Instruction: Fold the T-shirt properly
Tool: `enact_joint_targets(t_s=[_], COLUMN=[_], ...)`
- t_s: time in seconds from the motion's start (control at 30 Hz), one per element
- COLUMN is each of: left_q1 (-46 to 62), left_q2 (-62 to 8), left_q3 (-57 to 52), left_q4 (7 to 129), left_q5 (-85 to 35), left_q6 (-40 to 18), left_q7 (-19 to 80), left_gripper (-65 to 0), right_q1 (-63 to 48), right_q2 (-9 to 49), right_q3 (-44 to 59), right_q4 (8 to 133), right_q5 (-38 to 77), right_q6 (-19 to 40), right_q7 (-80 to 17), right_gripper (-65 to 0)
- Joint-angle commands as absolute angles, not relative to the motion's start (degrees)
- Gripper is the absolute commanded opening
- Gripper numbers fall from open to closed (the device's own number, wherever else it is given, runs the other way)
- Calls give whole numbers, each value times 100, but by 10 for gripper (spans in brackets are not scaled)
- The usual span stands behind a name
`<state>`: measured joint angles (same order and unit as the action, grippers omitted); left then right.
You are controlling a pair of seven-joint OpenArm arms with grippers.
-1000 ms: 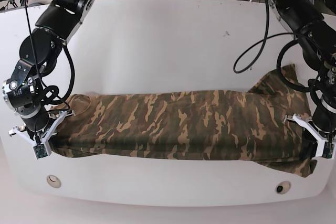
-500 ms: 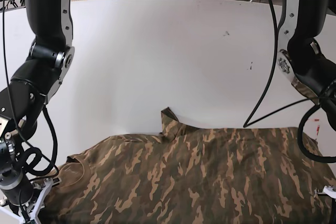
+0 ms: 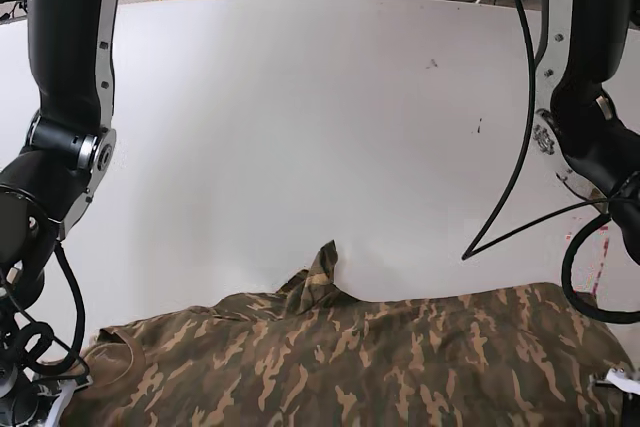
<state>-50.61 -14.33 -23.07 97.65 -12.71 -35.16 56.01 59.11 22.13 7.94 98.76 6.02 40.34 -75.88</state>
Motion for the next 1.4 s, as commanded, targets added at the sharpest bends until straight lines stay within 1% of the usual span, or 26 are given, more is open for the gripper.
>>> enact_joint_targets(t_s=[0.0,0.13,0.27,0.37,0.53,0.63,0.7,0.8,0.87,0.93,1.07,1.17,1.37], left_q1=[-4998,-4374,-3626,-3134,-2246,-1604,-1244,-769,-418,-13,611,954,1508], left_q2=[-1499,-1314,-1279,-1270,-1270,-1262,-1262,-1262,-1279,-1270,-1262,-1270,-1270], left_q3=[-2325,-2404,-2475,-2492,-2580,-2607,-2607,-2615,-2642,-2870,-3204,-3345,-3398], left_q4=[9886,10053,10185,10202,10431,10800,10862,10897,10923,10976,10967,10932,10914], left_q5=[-1156,-1367,-1604,-1763,-2035,-2105,-2141,-2281,-2360,-2431,-2642,-2686,-2659], left_q6=[-3451,-3451,-3451,-3451,-3451,-3451,-3451,-3451,-3451,-3451,-3451,-3451,-3459], left_q7=[5534,5525,5525,5525,5552,5560,5560,5560,5560,5560,5560,5560,5560], left_gripper=[-646,-647,-647,-649,-649,-650,-650,-650,-650,-650,-650,-650,-650], right_q1=[5938,5253,4418,3908,2905,2281,1895,1429,1068,681,101,-224,-998], right_q2=[2264,2246,2220,2132,2044,2044,2044,1991,1965,1938,1833,1771,1552], right_q3=[831,857,1323,1429,2009,2396,2738,2949,3037,3336,3521,3776,3829], right_q4=[10123,10510,10897,11046,11389,11530,11521,11530,11538,11538,11538,11530,11521], right_q5=[426,426,426,426,444,778,1112,1411,1464,1508,1516,1516,1516], right_q6=[4000,4000,4000,4000,4000,4000,4000,4000,4000,4000,4000,4000,4000], right_q7=[-7600,-7600,-7600,-7600,-7600,-7600,-7600,-7600,-7600,-7582,-7574,-7538,-7248], right_gripper=[-650,-650,-650,-650,-650,-650,-650,-650,-650,-650,-650,-650,-650])
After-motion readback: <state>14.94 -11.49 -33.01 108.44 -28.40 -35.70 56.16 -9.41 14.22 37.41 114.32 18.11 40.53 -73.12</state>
